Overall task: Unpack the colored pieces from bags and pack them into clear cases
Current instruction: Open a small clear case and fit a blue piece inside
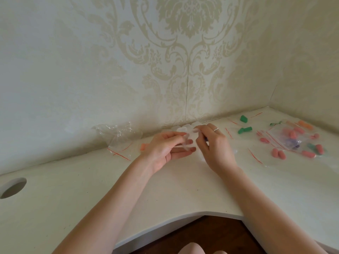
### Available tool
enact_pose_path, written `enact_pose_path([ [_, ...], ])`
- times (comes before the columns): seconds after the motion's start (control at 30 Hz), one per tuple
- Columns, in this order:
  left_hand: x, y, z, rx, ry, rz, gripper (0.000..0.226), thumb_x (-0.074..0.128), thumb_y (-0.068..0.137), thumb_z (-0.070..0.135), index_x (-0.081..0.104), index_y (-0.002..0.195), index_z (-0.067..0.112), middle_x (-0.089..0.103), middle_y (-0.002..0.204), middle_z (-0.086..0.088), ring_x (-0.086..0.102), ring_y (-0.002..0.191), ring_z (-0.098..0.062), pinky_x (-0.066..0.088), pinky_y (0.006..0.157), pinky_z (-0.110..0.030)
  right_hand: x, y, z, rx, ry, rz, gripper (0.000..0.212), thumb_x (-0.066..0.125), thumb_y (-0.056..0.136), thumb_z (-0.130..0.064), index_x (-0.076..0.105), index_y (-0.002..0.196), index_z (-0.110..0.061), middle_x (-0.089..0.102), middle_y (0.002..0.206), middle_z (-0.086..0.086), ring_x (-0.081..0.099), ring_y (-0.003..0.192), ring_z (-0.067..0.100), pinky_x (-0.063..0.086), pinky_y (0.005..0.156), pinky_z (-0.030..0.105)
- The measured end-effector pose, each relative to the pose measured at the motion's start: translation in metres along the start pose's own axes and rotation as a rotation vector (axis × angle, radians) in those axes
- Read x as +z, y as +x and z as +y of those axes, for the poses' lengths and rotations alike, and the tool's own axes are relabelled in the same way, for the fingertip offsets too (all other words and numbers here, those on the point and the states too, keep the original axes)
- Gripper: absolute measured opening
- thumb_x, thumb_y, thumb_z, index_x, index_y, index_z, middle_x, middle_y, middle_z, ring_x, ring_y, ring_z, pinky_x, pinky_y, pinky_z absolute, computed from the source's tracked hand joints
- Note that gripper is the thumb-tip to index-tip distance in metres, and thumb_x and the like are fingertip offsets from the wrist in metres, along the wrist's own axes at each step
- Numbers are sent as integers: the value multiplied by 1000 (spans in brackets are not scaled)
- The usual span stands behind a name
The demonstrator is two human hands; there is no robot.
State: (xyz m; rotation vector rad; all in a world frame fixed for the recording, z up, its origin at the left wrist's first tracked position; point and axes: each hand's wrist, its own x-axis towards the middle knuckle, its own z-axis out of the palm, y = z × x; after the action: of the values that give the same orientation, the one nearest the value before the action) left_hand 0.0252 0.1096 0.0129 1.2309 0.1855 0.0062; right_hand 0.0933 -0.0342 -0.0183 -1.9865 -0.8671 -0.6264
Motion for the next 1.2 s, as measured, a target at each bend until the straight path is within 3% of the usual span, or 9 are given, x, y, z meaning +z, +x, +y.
enact_pose_path([
  [0.1,6,-6,0,-116,11,-177,14,53,92,5,61,102,-2,68,99,-24,69,88,-38,59,74,-34,-4,2,3,48,16,70,21,50,91,-4,70,96,-6,45,78,-17,49,76,-14,34,69,1],
  [0.17,6,-7,1,-157,-2,-267,18,53,92,6,58,107,-2,68,102,-25,68,92,-38,58,79,-35,-2,2,4,117,109,-9,22,50,95,-6,69,104,-9,47,81,-17,56,81,-8,42,75,7],
  [0.23,4,-7,2,-163,-60,-285,23,57,86,8,58,106,-1,67,104,-26,68,93,-38,58,81,-36,-1,3,-2,263,283,-103,30,41,97,-17,66,115,-17,52,93,-11,64,91,10,53,79,29],
  [0.4,-1,0,1,-70,-283,-112,8,54,92,2,59,97,-1,65,110,-27,65,100,-41,57,82,-38,-5,8,0,398,521,-41,43,34,93,-5,55,126,-24,47,85,-9,45,74,3,38,79,22],
  [0.53,-2,4,-1,-48,-303,-37,8,53,92,3,60,93,-2,65,111,-27,66,98,-40,57,81,-38,-2,5,-6,351,475,-49,34,47,96,-2,45,122,-24,60,87,-3,54,71,-4,43,72,9],
  [0.63,0,5,-4,-69,-284,-29,11,55,91,4,61,97,-3,65,111,-27,67,97,-37,56,83,-37,-3,5,-9,334,498,-11,17,54,93,-1,55,100,-16,69,89,-3,62,78,-2,46,70,11],
  [0.77,3,5,-4,-106,-220,-81,20,59,86,1,61,105,-4,67,109,-20,69,96,-30,56,86,-33,-6,5,-11,289,452,-36,19,62,85,2,68,84,-16,64,89,0,54,70,3,45,63,11],
  [1.07,1,5,-7,-130,-234,-47,25,45,99,12,58,112,-5,69,98,-20,71,83,-24,57,81,-33,-7,4,-13,220,437,-131,33,68,79,3,74,83,-29,68,84,-8,60,86,6,49,77,27],
  [1.2,3,5,-7,-141,-218,-17,27,45,99,12,58,115,-6,69,98,-20,72,82,-23,59,77,-31,-6,2,-12,121,354,-87,29,68,77,6,76,85,-21,69,82,-8,59,84,7,48,73,19],
])
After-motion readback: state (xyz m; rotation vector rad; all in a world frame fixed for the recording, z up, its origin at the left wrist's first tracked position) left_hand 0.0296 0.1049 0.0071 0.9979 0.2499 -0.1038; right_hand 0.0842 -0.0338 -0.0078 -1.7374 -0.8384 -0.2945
